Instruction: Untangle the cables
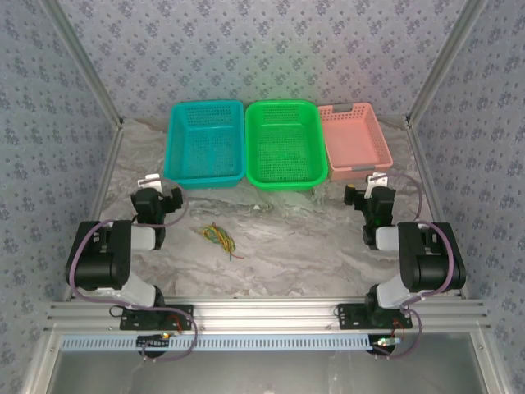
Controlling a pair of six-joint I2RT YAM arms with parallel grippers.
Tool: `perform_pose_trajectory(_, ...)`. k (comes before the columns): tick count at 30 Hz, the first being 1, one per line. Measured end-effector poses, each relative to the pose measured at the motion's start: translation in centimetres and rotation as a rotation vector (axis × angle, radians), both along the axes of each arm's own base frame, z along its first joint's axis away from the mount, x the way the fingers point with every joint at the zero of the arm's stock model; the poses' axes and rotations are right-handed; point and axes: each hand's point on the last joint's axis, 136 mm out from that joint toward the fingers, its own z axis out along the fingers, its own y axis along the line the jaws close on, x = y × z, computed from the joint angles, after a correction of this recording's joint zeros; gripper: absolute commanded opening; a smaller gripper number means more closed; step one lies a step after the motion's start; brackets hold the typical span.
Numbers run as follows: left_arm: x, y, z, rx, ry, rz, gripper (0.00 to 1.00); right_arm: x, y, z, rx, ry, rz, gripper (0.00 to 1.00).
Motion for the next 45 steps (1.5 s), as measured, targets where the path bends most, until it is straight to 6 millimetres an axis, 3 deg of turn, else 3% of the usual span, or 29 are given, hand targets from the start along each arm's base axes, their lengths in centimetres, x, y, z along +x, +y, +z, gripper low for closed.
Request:
perform_pose_trajectory(26,0.0,-0.1,0.0,0.0,-0.002,-0.005,0.99,0.0,0.0,0.0,-0.001,0.001,-0.001,0.99)
perform_pose_trajectory(29,-0.6,-0.4,0.8,0.01,-0.023,-0.012,0.99,-0.6,-0.1,0.9,-0.011,0.005,-0.018,0.99)
perform_pose_trajectory(31,-1.5,-0.9,2.3,0.017,-0.04,-0.018,0.99,-0.9,-0.2,2.7,-0.02,-0.031,-0.032,0.99)
perform_pose_trajectory(36,-2.2,-2.9,10.9,0.016,-0.198,-0.058,0.99,-2.9,0.3,9.2,-0.033,-0.147,-0.056,0.99)
perform_pose_trajectory(40,-2.3,-5.6,19.3,0.001,-0.307,-0.111,0.99,-4.6,0.8,19.1,0.029,-0.29,-0.058,0.99)
perform_pose_trajectory(42,-2.7,-7.6,22.9,-0.011,-0.331,-0.145,0.99,-5.7,1.1,24.5,0.148,-0.354,-0.063,0.99)
perform_pose_trajectory(44,-3.4,-10.1,26.3,-0.084,-0.314,-0.203,0.99,-6.9,1.5,28.0,0.326,-0.368,-0.067,0.99)
perform_pose_trajectory(45,-3.7,-10.8,27.7,-0.13,-0.312,-0.227,0.99,-7.2,1.8,28.8,0.389,-0.363,-0.053,0.99)
